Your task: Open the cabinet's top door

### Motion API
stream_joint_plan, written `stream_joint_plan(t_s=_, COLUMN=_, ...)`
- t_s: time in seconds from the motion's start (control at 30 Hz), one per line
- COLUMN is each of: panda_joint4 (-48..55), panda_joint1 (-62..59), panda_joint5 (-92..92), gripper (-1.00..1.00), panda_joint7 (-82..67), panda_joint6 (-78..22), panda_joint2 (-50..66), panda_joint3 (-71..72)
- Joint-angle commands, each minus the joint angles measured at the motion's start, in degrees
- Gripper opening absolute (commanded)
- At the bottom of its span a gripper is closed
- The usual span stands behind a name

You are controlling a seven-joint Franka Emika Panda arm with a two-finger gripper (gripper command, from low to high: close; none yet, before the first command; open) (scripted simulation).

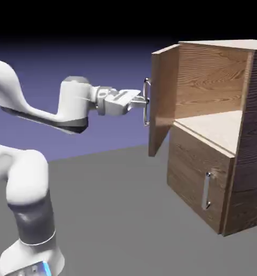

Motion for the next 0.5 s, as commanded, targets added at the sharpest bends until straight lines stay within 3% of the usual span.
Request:
stream_joint_plan(t_s=0.0, panda_joint4=0.52, panda_joint1=0.46, panda_joint5=2.56, gripper=-1.0, panda_joint7=-0.81, panda_joint6=-2.53, panda_joint2=0.09, panda_joint3=1.7)
stream_joint_plan(t_s=0.23, panda_joint4=7.7, panda_joint1=-0.15, panda_joint5=16.81, gripper=-1.0, panda_joint7=-3.57, panda_joint6=-19.97, panda_joint2=3.33, panda_joint3=14.43)
stream_joint_plan(t_s=0.47, panda_joint4=19.95, panda_joint1=-8.42, panda_joint5=26.71, gripper=-1.0, panda_joint7=-4.1, panda_joint6=-36.78, panda_joint2=8.44, panda_joint3=28.76)
